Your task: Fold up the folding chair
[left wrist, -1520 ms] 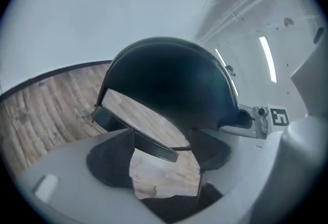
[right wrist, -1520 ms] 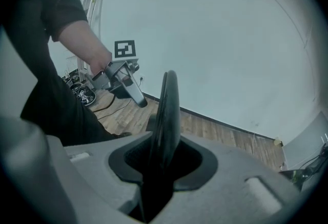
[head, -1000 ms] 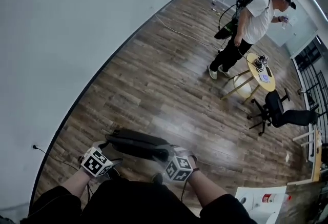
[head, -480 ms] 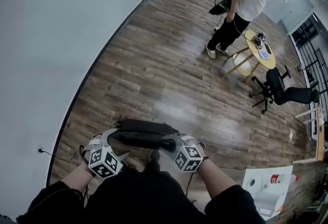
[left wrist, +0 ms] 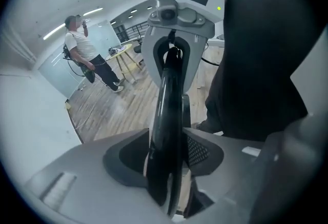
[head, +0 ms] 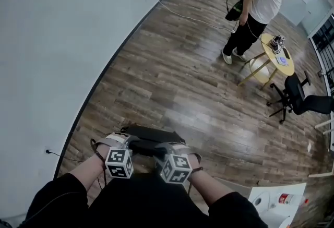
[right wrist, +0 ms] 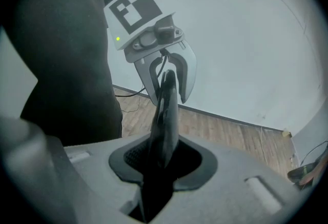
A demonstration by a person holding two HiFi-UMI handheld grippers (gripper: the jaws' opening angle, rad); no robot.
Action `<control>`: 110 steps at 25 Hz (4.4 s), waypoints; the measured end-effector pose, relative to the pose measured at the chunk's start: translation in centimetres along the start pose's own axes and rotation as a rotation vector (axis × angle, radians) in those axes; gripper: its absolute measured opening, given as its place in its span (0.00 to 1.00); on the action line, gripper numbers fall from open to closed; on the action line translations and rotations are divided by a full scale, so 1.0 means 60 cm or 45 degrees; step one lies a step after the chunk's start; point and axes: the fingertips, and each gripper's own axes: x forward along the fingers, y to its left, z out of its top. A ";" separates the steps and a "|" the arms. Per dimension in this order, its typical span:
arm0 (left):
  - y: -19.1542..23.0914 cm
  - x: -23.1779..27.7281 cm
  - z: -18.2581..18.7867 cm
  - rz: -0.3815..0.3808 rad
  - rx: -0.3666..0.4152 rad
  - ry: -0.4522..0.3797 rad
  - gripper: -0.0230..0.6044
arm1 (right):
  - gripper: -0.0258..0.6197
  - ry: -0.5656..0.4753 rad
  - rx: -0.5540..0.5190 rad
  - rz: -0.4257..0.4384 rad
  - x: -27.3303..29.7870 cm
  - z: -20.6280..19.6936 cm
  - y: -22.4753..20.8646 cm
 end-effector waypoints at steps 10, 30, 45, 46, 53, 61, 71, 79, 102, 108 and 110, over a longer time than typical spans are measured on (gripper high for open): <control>0.008 0.013 -0.011 -0.216 0.059 0.148 0.14 | 0.16 0.005 0.030 0.102 0.000 0.010 -0.023; 0.101 0.004 -0.007 -0.321 0.000 0.156 0.12 | 0.14 0.059 0.063 0.248 -0.014 0.023 -0.123; 0.107 -0.135 -0.189 -0.392 -0.258 0.157 0.13 | 0.14 0.176 -0.127 0.546 0.074 0.232 -0.135; 0.104 -0.148 -0.209 -0.383 -0.286 0.160 0.13 | 0.14 0.176 -0.152 0.561 0.085 0.254 -0.132; 0.072 -0.238 -0.354 -0.295 -0.472 0.195 0.13 | 0.14 0.197 -0.350 0.638 0.167 0.403 -0.100; 0.041 -0.317 -0.523 -0.180 -0.689 0.225 0.13 | 0.14 0.226 -0.570 0.722 0.277 0.558 -0.069; 0.027 -0.396 -0.670 -0.062 -0.971 0.279 0.13 | 0.14 0.219 -0.829 0.840 0.371 0.710 -0.055; 0.035 -0.439 -0.769 -0.003 -1.209 0.297 0.13 | 0.14 0.222 -0.993 0.964 0.438 0.807 -0.061; 0.074 -0.448 -0.930 0.139 -1.591 0.324 0.13 | 0.14 0.256 -1.332 1.085 0.580 0.917 -0.105; 0.079 -0.445 -0.946 0.141 -1.608 0.327 0.13 | 0.14 0.259 -1.329 1.086 0.595 0.924 -0.110; 0.079 -0.448 -0.952 0.143 -1.615 0.329 0.13 | 0.14 0.250 -1.324 1.088 0.597 0.930 -0.109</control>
